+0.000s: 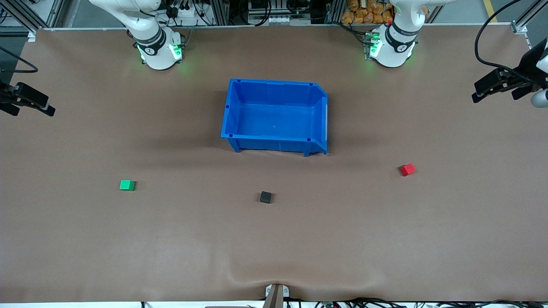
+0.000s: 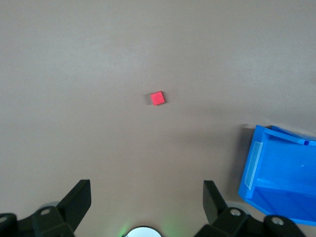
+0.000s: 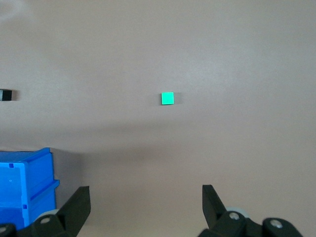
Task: Attach green and red cubes to black cube
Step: 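Move the right gripper toward the green cube while the left gripper reaches the red cube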
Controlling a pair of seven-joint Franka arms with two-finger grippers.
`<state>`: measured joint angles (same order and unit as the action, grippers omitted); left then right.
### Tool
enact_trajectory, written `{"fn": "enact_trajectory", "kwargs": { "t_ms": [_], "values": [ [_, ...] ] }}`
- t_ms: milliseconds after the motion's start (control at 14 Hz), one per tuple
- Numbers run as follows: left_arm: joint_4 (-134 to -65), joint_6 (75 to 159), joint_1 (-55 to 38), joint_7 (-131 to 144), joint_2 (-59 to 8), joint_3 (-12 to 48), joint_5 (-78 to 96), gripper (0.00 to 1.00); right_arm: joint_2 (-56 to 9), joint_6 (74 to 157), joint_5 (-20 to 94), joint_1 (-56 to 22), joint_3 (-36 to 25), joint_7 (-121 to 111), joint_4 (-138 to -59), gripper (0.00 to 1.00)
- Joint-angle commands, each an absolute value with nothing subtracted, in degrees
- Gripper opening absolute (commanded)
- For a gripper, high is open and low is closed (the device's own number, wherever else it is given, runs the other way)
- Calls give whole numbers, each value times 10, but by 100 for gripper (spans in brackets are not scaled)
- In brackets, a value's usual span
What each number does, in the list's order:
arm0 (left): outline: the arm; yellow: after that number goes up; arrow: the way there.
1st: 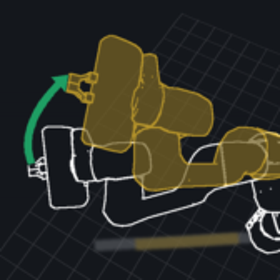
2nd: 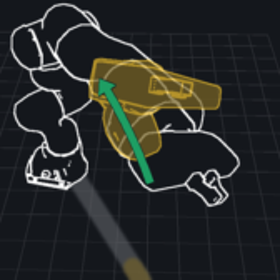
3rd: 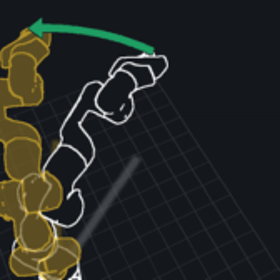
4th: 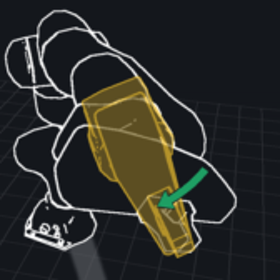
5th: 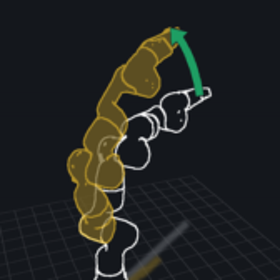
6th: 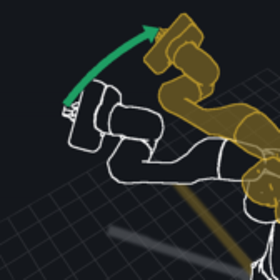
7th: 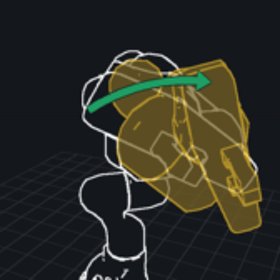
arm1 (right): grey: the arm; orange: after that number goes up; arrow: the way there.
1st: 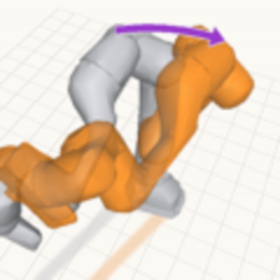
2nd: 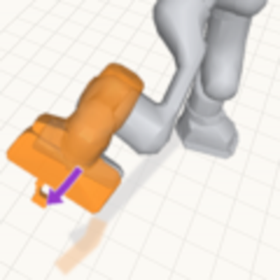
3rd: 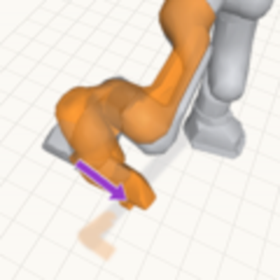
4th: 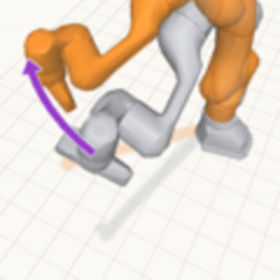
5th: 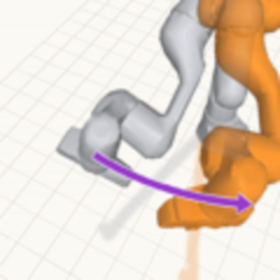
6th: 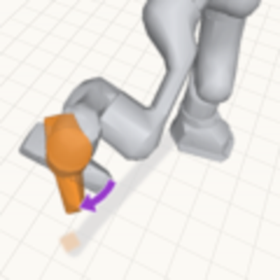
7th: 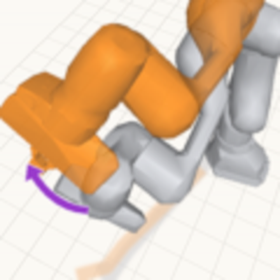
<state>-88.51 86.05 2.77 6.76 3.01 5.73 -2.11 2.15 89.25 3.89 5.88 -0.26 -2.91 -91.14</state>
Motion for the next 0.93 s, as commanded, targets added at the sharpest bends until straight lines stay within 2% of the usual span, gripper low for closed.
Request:
{"fn": "enact_trajectory", "kwargs": {
  "t_ms": [0,641,854],
  "values": [
    [-875,847,33,55,28,57,-11,100,18,893,30,56,1,-33,-904,100],
    [-872,830,33,67,19,54,-11,100,10,896,18,43,2,-27,-904,100],
    [-889,820,39,59,18,54,-9,100,-22,927,36,48,-1,-25,-903,100]
  ]
}}
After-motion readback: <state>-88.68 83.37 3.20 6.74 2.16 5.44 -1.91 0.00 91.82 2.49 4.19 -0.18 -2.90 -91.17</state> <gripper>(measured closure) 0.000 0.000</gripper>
